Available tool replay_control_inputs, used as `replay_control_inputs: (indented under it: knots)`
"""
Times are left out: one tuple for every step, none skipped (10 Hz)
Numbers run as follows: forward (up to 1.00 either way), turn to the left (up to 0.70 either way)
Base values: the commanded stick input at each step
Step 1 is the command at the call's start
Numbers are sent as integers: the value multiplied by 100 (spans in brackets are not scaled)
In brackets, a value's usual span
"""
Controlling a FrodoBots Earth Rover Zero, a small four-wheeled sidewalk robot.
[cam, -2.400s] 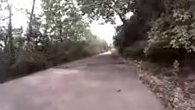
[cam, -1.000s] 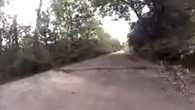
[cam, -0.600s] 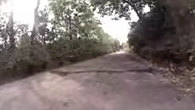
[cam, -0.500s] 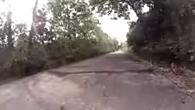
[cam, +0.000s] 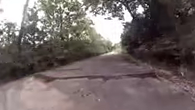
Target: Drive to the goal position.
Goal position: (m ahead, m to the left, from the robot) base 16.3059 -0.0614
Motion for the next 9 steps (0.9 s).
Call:
replay_control_inputs:
  knots:
    - [100,-11]
    - [100,-11]
    - [100,-9]
    - [100,-8]
    - [100,-8]
    - [100,-7]
    - [100,-7]
    - [100,-7]
    - [100,-8]
